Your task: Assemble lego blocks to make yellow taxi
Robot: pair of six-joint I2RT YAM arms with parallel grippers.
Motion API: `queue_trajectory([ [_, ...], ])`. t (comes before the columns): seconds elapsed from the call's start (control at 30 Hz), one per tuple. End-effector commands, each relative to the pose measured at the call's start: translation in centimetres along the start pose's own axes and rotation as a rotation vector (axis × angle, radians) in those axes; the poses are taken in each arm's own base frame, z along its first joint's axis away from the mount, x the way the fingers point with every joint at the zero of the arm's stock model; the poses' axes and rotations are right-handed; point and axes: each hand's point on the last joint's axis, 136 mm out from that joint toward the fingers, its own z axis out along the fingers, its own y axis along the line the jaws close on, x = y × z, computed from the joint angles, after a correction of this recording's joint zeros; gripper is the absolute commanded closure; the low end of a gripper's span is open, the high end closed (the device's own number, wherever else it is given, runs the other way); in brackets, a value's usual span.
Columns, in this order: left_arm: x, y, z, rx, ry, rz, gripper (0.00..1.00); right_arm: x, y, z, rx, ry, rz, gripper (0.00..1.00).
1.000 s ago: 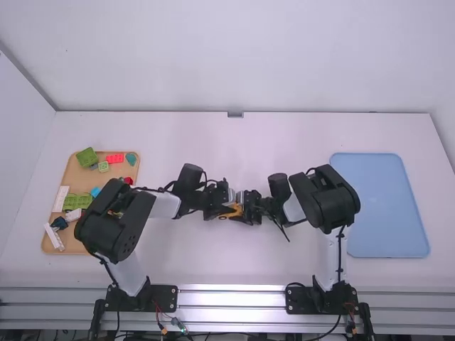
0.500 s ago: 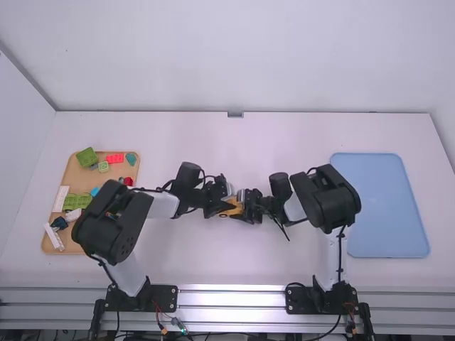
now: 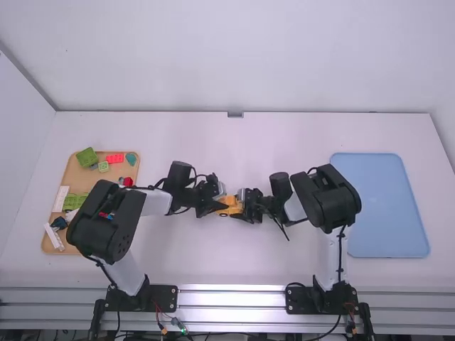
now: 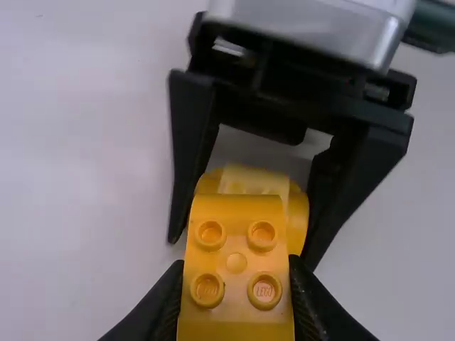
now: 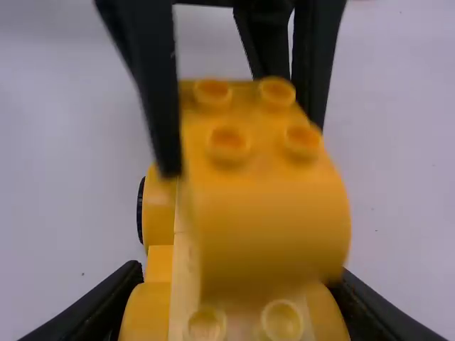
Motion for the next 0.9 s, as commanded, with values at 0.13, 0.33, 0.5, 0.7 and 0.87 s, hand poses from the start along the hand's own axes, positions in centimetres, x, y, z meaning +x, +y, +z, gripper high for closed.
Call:
queue_trajectory([
  [0.13,-0.9,-0.8,-0.9,0.083,-0.126,0.085,0.99,2.0,-0.1,0.0,0.031,0.068,0.023,0.54],
  [0.33,-0.7,-1.2,-0.2,0.115,-0.153,0.090,0.99,2.2,0.0,0.0,0.023,0.078,0.039,0.54],
  [0.5,-0.1,-1.1,-0.1,0.102,-0.120,0.078,0.98,2.1,-0.1,0.0,0.025,0.074,0.034,0.54],
  [0.7,-0.1,-1.6,0.7,0.106,-0.094,0.122,0.99,2.1,0.1,0.0,0.022,0.075,0.037,0.54],
  [0.87,0.2,-1.7,1.7,0.090,-0.054,0.142,0.99,2.1,0.1,0.0,0.022,0.076,0.037,0.54],
])
